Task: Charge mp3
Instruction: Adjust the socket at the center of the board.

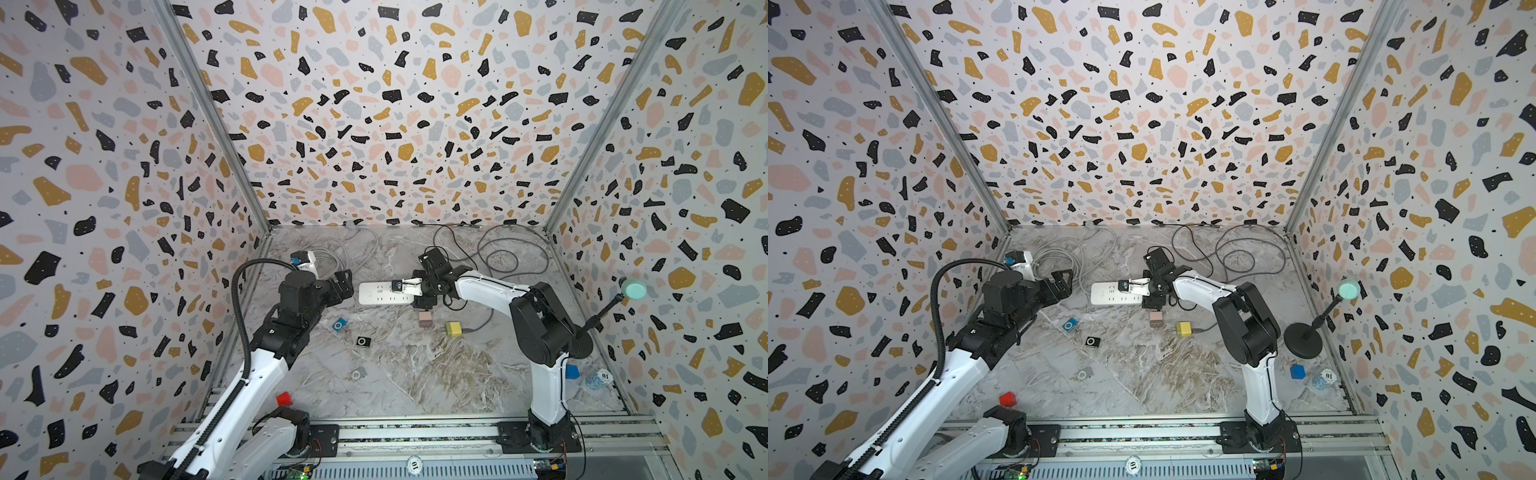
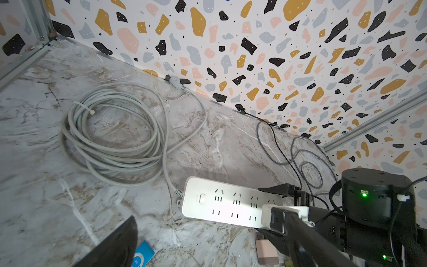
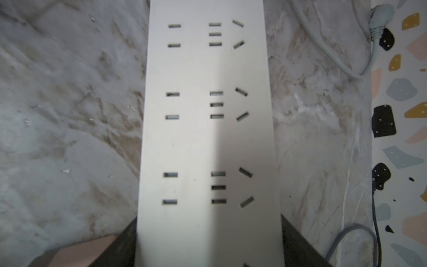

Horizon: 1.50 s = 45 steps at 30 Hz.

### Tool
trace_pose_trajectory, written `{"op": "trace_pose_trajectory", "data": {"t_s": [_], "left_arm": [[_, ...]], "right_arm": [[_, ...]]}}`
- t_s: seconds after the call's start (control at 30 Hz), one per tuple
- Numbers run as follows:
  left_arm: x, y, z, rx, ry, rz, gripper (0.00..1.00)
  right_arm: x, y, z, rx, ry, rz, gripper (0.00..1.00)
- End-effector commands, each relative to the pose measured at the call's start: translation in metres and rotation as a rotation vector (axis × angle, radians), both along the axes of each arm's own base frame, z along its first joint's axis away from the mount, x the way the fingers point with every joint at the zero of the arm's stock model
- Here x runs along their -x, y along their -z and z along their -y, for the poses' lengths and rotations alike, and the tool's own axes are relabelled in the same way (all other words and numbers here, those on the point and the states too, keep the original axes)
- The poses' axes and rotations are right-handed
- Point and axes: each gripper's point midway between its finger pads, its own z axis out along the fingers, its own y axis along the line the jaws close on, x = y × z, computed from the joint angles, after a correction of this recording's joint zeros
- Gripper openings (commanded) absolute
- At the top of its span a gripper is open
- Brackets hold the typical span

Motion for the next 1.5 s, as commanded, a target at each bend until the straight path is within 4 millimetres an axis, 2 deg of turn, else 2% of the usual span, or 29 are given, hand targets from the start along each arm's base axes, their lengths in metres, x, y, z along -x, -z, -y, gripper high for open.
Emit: {"op": "trace_pose_trajectory", "data": {"t_s": [0.0,0.13,0.23,0.37,0.47,0.53,0.57,0.6,0.67,0.73,0.83,0.93,1.0,1.03,1.07,1.13,1.2,1.27,1.33,1.47], "left_arm": [[0.002,0.008,-0.001,-0.009,-0.004,-0.016,1.0],[0.002,0.01,0.0,-0.016,0.001,-0.024,1.0],[0.003,0.011,0.0,-0.021,0.007,-0.026,1.0],[0.003,0.013,0.001,-0.025,0.011,-0.03,1.0],[0.004,0.014,0.002,-0.019,0.015,-0.031,1.0],[0.005,0.016,0.002,-0.015,0.018,-0.03,1.0],[0.005,0.017,0.002,-0.012,0.019,-0.032,1.0],[0.005,0.019,0.003,-0.011,0.022,-0.035,1.0],[0.005,0.021,0.004,-0.008,0.026,-0.035,1.0],[0.004,0.022,0.005,-0.006,0.027,-0.029,1.0],[0.0,0.017,0.006,-0.001,0.03,-0.019,1.0],[-0.005,0.009,0.008,0.004,0.03,0.003,1.0],[-0.011,0.002,0.008,0.009,0.024,0.029,1.0],[-0.013,0.001,0.008,0.008,0.018,0.037,1.0],[-0.017,0.0,0.007,0.007,0.01,0.042,1.0],[-0.026,-0.001,0.01,0.007,0.01,0.047,1.0],[-0.036,-0.004,0.015,0.011,0.025,0.045,1.0],[-0.044,-0.008,0.023,0.019,0.051,0.049,1.0],[-0.05,-0.011,0.029,0.021,0.077,0.048,1.0],[-0.052,-0.012,0.033,0.014,0.101,0.046,1.0]], "right_arm": [[0.005,-0.023,-0.026,-0.066,-0.065,0.001,0.24],[-0.002,-0.005,-0.028,-0.051,-0.06,-0.03,0.24],[-0.01,-0.001,-0.028,-0.051,-0.053,-0.042,0.24],[-0.016,0.017,-0.01,-0.001,-0.032,-0.079,0.24],[-0.026,0.023,0.008,0.037,0.011,-0.07,0.25],[-0.032,0.019,0.016,0.031,0.033,-0.052,0.35],[-0.034,0.016,0.019,0.027,0.043,-0.037,0.46],[-0.036,0.011,0.019,0.017,0.06,-0.018,0.56],[-0.04,-0.009,0.011,-0.056,0.095,-0.001,0.69],[-0.042,-0.04,-0.001,-0.18,0.147,-0.001,0.99],[-0.036,-0.093,-0.008,-0.378,0.259,-0.042,0.99],[-0.017,-0.14,0.001,-0.538,0.397,-0.107,0.99],[-0.009,-0.17,0.017,-0.679,0.632,-0.227,0.99],[-0.008,-0.175,0.029,-0.734,0.784,-0.318,1.0],[-0.002,-0.171,0.04,-0.769,0.948,-0.474,0.97],[0.024,-0.143,0.048,-0.739,1.192,-0.792,0.84],[0.058,-0.11,0.038,-0.685,1.301,-0.985,0.81],[0.074,-0.086,0.032,-0.666,1.358,-1.019,0.81],[0.084,-0.055,0.038,-0.576,1.454,-1.023,0.81],[0.086,-0.031,0.036,-0.508,1.48,-0.977,0.79]]}}
